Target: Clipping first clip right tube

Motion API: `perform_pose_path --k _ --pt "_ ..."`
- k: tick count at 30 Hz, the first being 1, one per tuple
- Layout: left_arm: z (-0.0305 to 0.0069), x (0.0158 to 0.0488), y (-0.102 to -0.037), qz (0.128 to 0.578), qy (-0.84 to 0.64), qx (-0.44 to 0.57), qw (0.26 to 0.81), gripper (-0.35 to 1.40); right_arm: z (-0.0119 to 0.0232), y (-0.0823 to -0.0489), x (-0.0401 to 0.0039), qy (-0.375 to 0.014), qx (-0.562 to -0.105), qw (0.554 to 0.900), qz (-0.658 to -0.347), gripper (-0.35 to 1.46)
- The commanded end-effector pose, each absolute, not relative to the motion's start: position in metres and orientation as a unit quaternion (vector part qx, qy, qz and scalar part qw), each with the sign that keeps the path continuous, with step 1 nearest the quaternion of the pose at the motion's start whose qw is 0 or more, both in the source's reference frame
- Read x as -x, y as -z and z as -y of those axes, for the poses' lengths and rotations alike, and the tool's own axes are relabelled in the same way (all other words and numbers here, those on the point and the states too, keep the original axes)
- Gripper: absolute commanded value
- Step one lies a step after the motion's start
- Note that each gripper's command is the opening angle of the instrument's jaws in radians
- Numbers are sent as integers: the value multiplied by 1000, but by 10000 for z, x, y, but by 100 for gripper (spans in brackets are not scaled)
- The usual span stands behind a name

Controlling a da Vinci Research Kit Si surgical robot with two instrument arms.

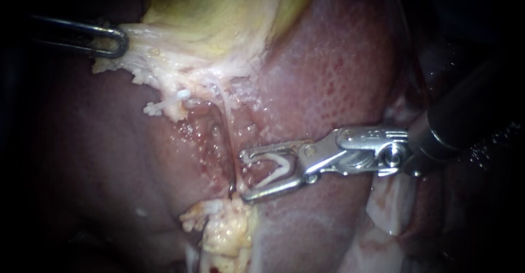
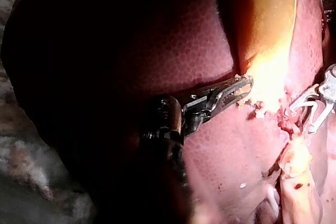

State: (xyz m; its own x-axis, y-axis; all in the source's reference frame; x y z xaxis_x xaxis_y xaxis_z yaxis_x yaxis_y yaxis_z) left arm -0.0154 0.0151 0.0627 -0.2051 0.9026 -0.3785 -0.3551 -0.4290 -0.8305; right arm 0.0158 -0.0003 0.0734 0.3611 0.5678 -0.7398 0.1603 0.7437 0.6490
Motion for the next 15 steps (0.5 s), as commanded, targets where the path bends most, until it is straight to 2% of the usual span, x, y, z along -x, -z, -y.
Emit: perform_pose_path --k 1,15 --pt "-151 154 -627 303 -715 452 440 -35 3 -735 -160 -135 -331 754 -551 49" --pt "-151 154 -627 303 -715 452 440 -35 12 -742 -191 -158 -338 732 -571 49"
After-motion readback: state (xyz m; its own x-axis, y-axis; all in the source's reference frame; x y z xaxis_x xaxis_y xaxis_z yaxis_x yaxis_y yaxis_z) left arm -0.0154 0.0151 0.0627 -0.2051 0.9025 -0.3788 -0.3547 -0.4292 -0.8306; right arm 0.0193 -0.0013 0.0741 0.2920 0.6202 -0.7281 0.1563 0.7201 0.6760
